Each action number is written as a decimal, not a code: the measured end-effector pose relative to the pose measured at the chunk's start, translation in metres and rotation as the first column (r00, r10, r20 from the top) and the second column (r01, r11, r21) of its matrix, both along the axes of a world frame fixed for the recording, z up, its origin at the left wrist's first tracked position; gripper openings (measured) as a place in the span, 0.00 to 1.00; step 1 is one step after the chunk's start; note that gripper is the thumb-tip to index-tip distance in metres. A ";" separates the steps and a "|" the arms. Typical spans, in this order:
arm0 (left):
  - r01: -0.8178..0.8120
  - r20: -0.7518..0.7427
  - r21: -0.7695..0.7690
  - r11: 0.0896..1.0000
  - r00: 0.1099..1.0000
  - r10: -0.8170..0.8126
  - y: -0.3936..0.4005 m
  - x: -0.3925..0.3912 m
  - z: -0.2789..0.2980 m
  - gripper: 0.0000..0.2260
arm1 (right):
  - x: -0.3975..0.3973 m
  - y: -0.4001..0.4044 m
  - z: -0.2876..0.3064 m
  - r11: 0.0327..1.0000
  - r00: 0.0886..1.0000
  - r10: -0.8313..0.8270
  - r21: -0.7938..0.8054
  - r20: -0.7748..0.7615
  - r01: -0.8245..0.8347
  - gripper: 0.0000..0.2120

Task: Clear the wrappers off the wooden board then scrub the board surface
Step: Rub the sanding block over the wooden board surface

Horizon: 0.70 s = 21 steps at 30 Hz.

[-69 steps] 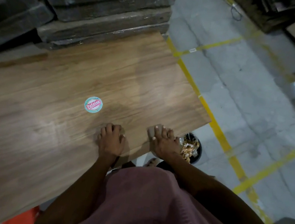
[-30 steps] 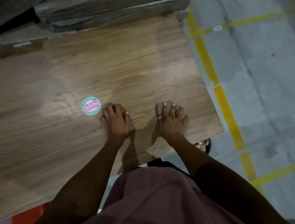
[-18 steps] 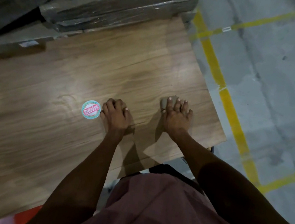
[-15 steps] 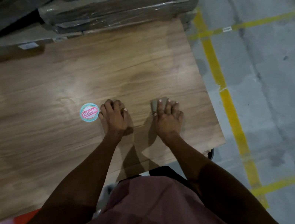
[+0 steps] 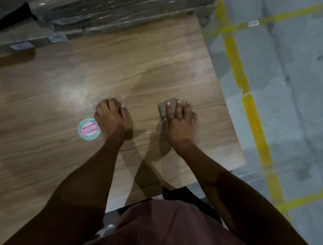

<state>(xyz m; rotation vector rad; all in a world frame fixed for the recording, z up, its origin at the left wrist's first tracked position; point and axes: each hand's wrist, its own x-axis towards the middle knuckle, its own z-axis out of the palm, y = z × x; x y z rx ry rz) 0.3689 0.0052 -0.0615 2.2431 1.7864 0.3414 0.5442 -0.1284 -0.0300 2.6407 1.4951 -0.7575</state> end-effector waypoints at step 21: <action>-0.083 -0.067 -0.118 0.989 0.995 0.076 0.015 0.014 -0.006 0.29 | -0.015 0.052 -0.028 0.988 0.998 -0.070 0.140 0.003 0.069 0.29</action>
